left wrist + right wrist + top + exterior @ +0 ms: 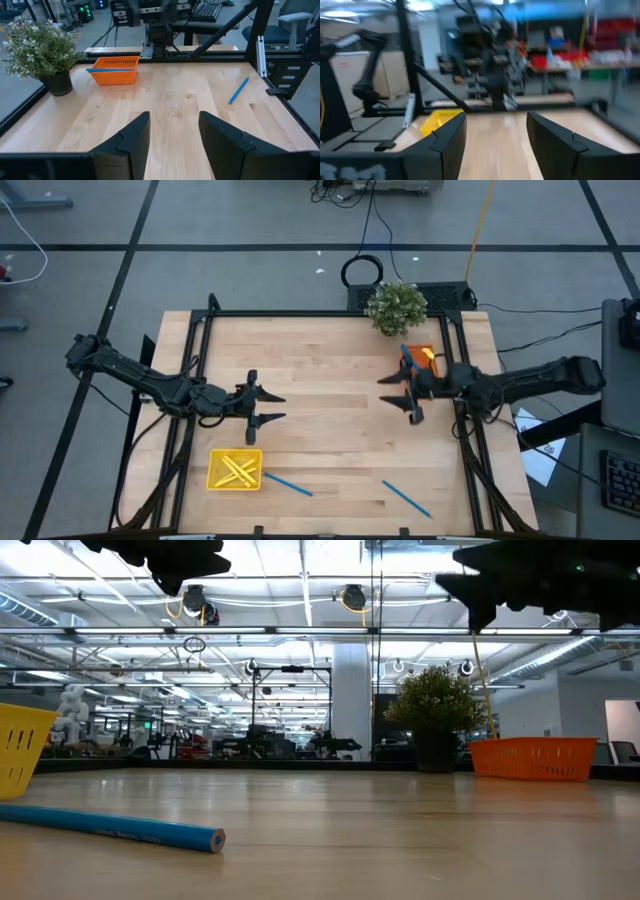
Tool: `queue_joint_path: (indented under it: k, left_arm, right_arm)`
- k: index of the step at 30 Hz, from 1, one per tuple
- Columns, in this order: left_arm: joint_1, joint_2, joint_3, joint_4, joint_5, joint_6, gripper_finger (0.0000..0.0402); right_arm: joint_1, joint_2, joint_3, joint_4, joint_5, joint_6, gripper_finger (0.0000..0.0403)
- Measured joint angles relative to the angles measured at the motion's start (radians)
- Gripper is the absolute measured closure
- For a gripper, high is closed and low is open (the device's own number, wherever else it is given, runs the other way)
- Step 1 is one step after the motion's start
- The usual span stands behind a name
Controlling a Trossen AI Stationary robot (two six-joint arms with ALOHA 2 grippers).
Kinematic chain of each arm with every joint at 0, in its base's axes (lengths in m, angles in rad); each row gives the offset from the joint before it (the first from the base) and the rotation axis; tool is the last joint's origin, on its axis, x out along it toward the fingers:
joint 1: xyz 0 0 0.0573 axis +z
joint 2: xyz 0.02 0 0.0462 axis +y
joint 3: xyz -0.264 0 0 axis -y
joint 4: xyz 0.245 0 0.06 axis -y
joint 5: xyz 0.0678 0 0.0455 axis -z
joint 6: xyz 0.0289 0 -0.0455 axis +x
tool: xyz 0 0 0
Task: Sort pens & pencils
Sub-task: Put the left blue pencil into the orange bin
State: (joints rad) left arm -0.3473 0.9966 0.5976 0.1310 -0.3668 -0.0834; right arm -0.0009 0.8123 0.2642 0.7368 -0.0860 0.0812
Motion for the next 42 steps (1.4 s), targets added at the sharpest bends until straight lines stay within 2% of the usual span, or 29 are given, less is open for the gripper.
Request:
queue_joint_path:
  k: [3,6,21,29,34,36,40,42]
  left_arm:
    - [0.0,0.0,0.0,0.0,0.0,0.0,0.0227]
    - [0.0,0.0,0.0,0.0,-0.001,0.0,0.0227]
    - [0.0,0.0,0.0,0.002,-0.031,-0.005,0.0227]
    - [0.0,0.033,0.0,0.05,-0.016,-0.072,0.0227]
    - [0.0,0.171,0.002,0.183,0.089,-0.077,0.0227]
    - [0.0,0.244,0.032,0.168,0.152,-0.082,0.0227]
    - [-0.011,0.371,0.174,0.001,0.326,-0.096,0.0227]
    - [-0.036,0.436,0.253,-0.115,0.357,-0.104,0.0227]
  right_arm:
    - [0.045,0.048,-0.064,0.205,0.003,-0.07,0.0204]
    - [0.065,0.062,-0.094,0.329,0.006,-0.064,0.0204]
    - [0.076,0.064,-0.101,0.328,0.006,-0.067,0.0204]
    - [0.076,0.064,-0.101,0.328,0.006,-0.067,0.0204]
    - [0.076,0.064,-0.101,0.328,0.006,-0.067,0.0204]
    - [0.076,0.064,-0.101,0.328,0.006,-0.067,0.0204]
    - [0.076,0.064,-0.101,0.328,0.006,-0.067,0.0204]
    - [0.076,0.064,-0.101,0.328,0.006,-0.067,0.0204]
